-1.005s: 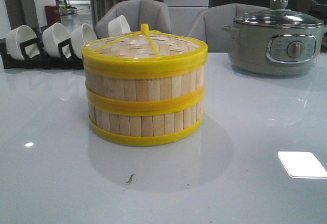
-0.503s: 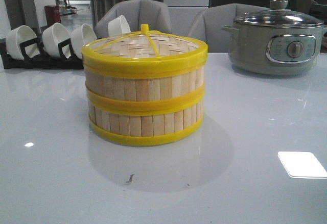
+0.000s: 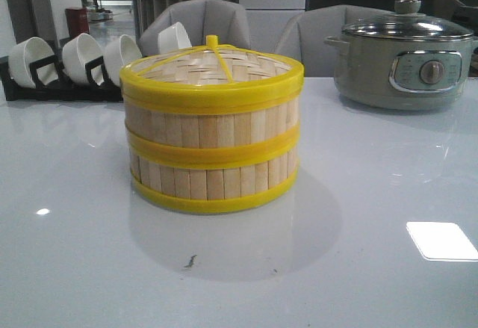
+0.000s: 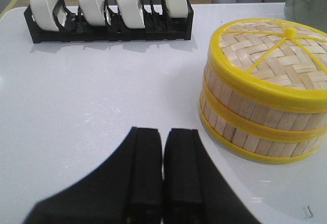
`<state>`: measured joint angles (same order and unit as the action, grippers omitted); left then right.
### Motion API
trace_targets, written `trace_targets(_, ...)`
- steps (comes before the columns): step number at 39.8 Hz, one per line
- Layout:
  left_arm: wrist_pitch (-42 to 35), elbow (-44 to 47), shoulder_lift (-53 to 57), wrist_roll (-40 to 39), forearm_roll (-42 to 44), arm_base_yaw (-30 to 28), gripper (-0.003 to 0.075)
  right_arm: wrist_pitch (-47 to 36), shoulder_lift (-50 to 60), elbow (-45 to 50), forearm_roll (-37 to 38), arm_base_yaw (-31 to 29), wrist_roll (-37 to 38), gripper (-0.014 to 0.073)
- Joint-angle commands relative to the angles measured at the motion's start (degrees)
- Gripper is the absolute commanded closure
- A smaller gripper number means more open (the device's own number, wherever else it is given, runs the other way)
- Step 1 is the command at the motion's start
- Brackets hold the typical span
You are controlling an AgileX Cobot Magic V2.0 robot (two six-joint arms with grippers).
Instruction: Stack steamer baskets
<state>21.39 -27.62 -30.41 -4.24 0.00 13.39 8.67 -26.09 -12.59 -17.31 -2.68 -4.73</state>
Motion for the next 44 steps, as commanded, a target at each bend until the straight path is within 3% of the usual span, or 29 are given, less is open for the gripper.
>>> trace_targets(1,-4.96,-1.56,-0.11,-0.25,0.00,-0.07,0.0637,-2.15,-0.25,-1.67,0.62,-0.20,-0.48,0.0538)
trace_targets(9,-4.96,-1.56,-0.11,-0.25,0.00,-0.07,0.0637,2.03,-0.25,-1.67,0.62,-0.20,-0.48,0.0538)
trace_targets(44,-4.96,-1.56,-0.11,-0.25,0.00,-0.07,0.0637,2.28,-0.25,-1.67,0.62,-0.20,-0.48,0.0538)
